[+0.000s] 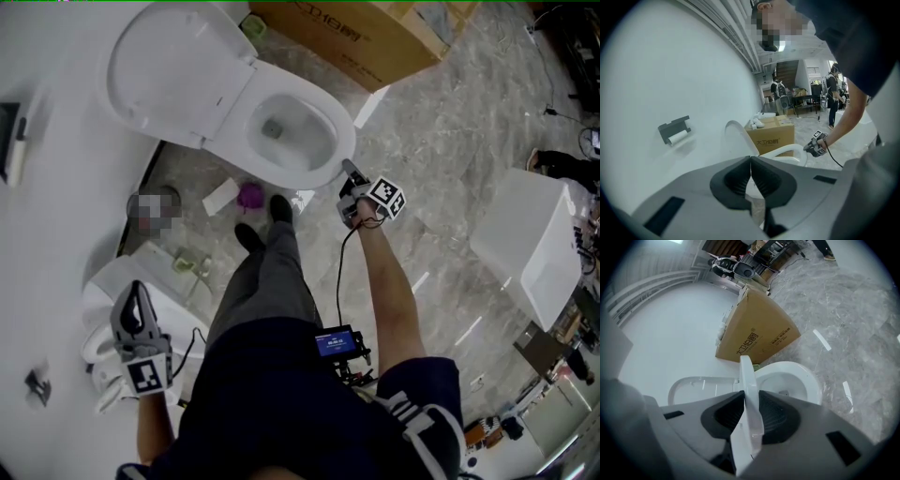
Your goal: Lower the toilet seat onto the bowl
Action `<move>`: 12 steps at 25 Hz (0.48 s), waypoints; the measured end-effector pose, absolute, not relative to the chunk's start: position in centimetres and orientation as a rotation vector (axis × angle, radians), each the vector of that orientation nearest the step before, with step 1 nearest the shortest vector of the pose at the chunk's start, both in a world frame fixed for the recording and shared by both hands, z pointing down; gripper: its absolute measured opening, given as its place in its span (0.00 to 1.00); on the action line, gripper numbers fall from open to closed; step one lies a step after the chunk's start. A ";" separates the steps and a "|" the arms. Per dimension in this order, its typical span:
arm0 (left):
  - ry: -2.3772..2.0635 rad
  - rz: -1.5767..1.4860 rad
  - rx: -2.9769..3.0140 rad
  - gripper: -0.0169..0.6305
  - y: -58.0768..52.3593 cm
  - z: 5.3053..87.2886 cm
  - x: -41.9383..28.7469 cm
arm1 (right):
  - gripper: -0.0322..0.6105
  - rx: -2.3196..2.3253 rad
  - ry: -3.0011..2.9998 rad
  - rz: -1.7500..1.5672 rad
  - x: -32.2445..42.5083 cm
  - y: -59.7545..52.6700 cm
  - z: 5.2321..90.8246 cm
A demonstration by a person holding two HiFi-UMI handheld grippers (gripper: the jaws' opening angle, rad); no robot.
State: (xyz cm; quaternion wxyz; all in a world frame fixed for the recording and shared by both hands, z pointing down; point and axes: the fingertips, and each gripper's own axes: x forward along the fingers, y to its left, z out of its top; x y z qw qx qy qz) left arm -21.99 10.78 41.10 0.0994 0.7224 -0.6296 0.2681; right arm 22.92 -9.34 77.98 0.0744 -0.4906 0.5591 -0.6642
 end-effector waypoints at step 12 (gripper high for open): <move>-1.819 0.846 2.149 0.07 10.3 42.8 -20.7 | 0.22 -1.481 1.663 -2.027 24.5 -8.8 82.2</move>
